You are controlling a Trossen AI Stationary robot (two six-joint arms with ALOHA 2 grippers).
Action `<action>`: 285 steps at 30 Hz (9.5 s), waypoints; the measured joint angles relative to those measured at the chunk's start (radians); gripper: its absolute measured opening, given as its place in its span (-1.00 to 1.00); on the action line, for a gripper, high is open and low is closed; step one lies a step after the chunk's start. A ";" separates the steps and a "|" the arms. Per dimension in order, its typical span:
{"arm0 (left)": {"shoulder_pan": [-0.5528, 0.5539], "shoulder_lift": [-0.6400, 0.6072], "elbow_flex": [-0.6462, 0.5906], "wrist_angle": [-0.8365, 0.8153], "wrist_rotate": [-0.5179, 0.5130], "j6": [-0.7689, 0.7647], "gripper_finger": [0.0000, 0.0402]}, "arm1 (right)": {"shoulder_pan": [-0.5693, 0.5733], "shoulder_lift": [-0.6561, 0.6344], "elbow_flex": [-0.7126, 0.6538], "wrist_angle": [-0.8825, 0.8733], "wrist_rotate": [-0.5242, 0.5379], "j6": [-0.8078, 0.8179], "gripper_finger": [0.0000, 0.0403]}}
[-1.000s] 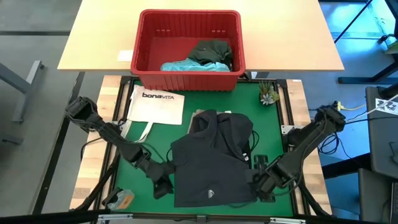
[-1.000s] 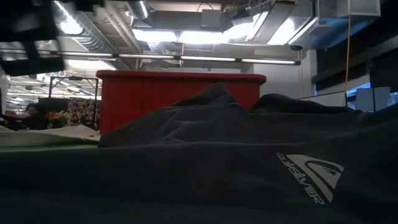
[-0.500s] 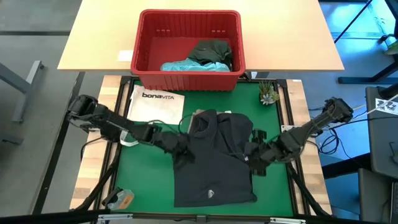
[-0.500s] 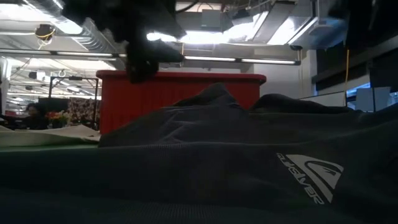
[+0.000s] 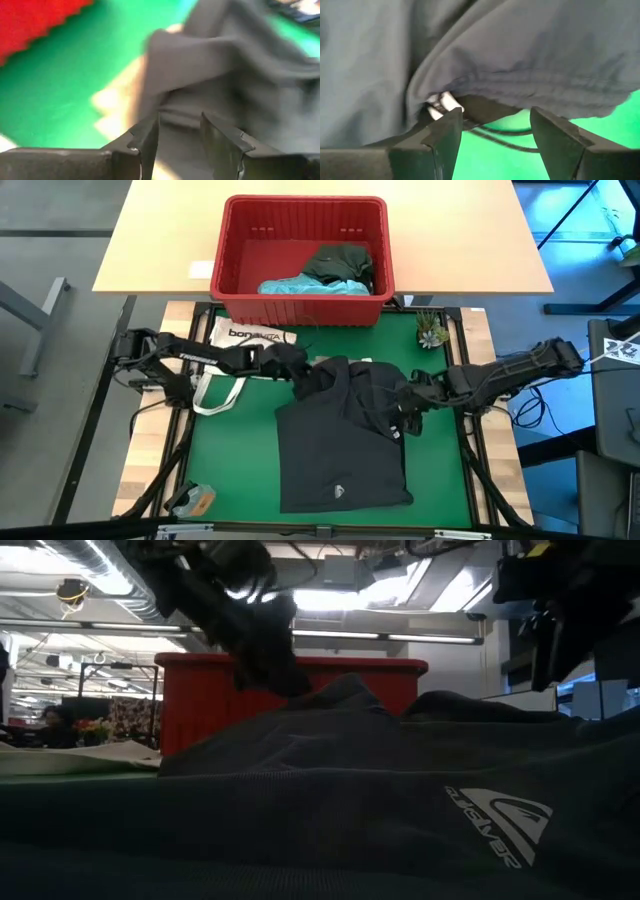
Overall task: Fold Laundry from Bin
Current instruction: Fold the black shorts from the red laundry bin
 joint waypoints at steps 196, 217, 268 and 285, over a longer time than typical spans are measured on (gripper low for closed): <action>-0.580 -0.214 0.000 -0.174 -0.158 0.075 -0.23 | -0.005 -0.066 0.043 0.096 0.003 0.012 0.07; -0.789 0.151 0.000 0.146 -0.151 -0.199 -0.69 | 0.630 0.219 0.036 0.259 0.105 0.586 0.07; -0.770 0.075 0.000 0.157 0.063 -0.313 -0.79 | 0.645 0.455 0.325 0.036 -0.092 0.505 0.07; -0.393 -0.050 0.000 -0.233 -0.221 -0.176 -0.76 | 0.643 0.456 0.364 0.035 0.209 0.439 0.07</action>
